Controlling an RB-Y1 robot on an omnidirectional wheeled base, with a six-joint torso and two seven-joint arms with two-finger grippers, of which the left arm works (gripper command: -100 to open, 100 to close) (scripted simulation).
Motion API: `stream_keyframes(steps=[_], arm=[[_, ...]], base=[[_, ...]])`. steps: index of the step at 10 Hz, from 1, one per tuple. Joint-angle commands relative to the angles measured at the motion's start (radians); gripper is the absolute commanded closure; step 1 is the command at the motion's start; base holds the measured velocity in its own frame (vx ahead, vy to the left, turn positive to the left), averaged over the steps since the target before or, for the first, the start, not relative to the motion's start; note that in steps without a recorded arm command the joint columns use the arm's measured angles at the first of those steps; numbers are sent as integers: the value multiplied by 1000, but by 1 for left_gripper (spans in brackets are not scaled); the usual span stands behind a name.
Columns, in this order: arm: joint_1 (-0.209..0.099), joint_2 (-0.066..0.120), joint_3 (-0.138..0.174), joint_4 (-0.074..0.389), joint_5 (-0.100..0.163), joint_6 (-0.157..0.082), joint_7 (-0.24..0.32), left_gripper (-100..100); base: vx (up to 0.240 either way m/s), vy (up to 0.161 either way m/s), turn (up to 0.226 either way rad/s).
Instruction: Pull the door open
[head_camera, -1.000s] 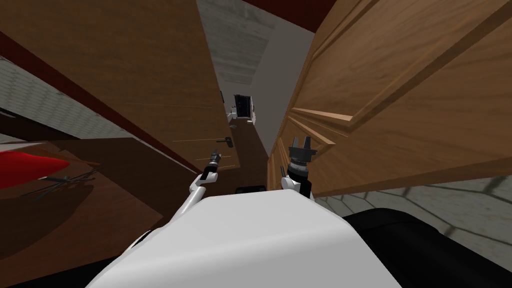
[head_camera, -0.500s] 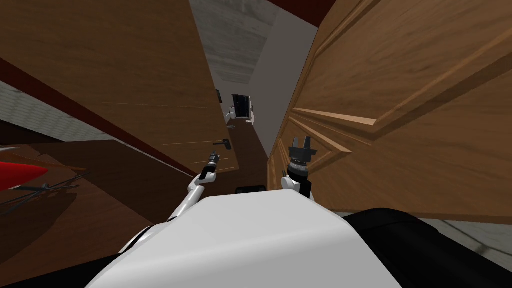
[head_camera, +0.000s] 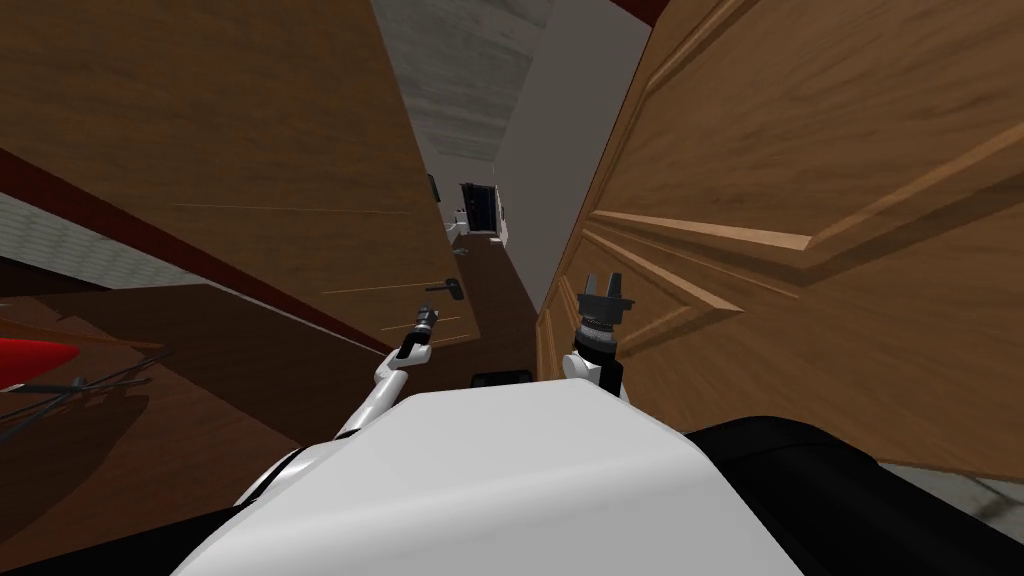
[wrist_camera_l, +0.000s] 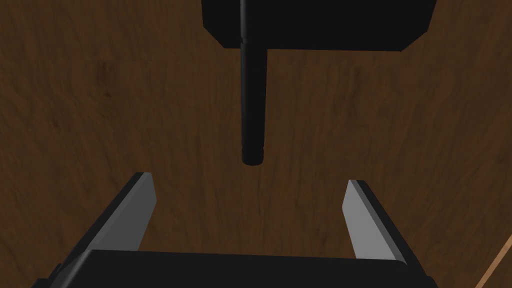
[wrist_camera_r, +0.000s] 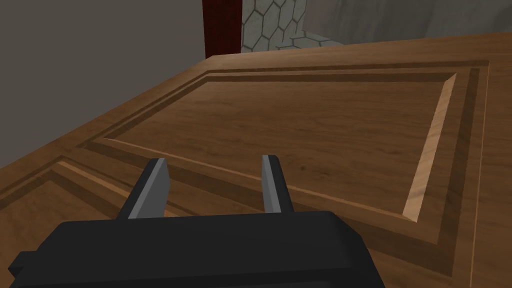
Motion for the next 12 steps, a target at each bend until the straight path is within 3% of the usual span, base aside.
stream_keyframes(steps=[1,6,12], arm=[[0,1,3,0,-1,0,0,-100],[-3,3,17,3,-6,0,0,-100],[-9,7,49,10,-18,-1,0,-100]], base=[[-215,180,-38],[-207,174,-40],[-214,128,-66]])
